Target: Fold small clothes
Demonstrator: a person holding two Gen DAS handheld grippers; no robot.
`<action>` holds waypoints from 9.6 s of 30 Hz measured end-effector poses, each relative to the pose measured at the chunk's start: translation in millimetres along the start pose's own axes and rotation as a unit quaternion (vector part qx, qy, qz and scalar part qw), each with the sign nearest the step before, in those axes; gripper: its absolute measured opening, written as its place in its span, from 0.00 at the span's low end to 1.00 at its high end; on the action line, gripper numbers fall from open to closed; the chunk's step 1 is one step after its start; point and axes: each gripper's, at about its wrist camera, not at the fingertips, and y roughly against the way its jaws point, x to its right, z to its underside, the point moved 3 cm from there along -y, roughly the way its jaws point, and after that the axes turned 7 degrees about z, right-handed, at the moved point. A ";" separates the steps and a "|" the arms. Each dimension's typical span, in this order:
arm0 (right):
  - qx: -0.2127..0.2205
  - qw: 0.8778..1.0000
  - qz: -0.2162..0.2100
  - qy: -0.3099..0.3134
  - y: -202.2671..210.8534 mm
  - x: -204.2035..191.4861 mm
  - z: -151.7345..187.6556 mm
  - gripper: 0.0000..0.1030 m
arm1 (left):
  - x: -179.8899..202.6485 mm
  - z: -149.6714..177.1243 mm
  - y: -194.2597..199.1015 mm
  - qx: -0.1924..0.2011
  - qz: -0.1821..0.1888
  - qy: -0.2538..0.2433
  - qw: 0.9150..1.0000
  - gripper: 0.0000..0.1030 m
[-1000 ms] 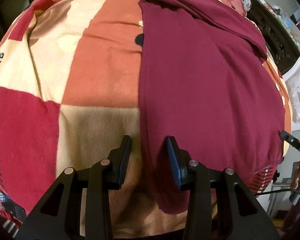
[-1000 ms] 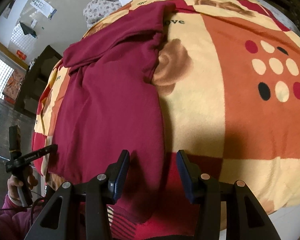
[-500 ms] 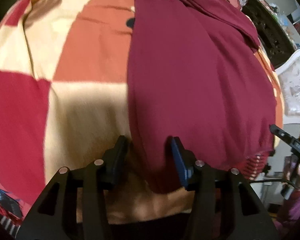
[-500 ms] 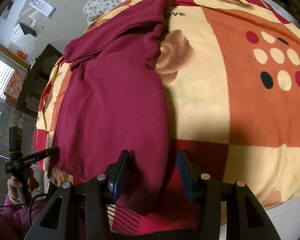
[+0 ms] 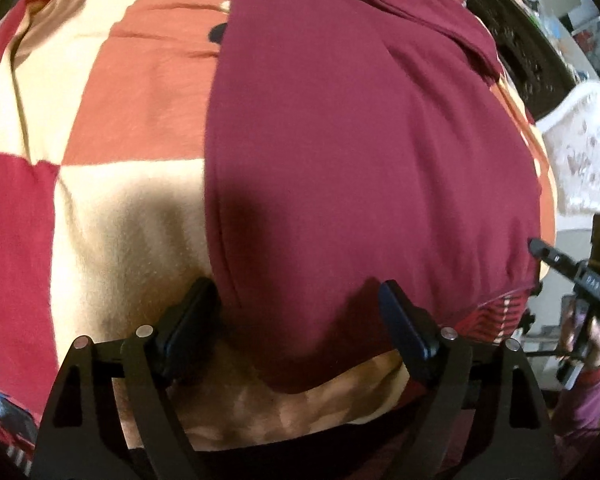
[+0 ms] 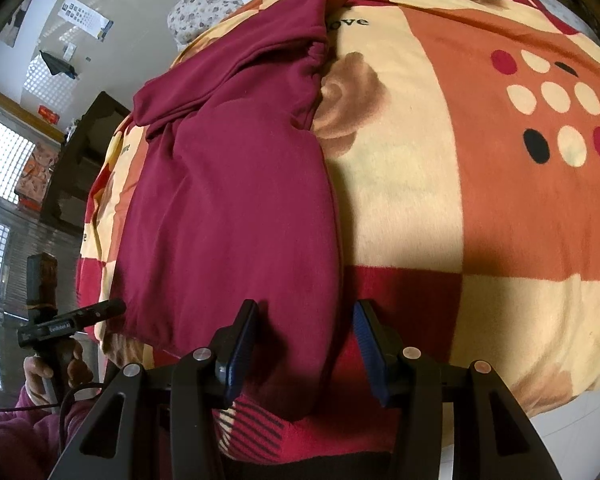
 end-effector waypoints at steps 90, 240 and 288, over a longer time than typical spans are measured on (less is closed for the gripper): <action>-0.076 0.980 -0.169 0.071 -21.6 -58.7 54.1 0.23 | -42.7 21.7 31.6 0.007 -0.020 0.012 1.000 0.13; 0.180 0.980 0.024 0.085 -57.7 -96.0 -316.4 0.45 | -20.4 -347.3 15.2 0.218 -0.093 0.000 0.972 0.72; 0.040 0.982 -0.019 0.185 -207.3 -289.7 -365.0 0.42 | -84.6 -247.6 13.4 0.206 0.002 0.083 0.975 0.72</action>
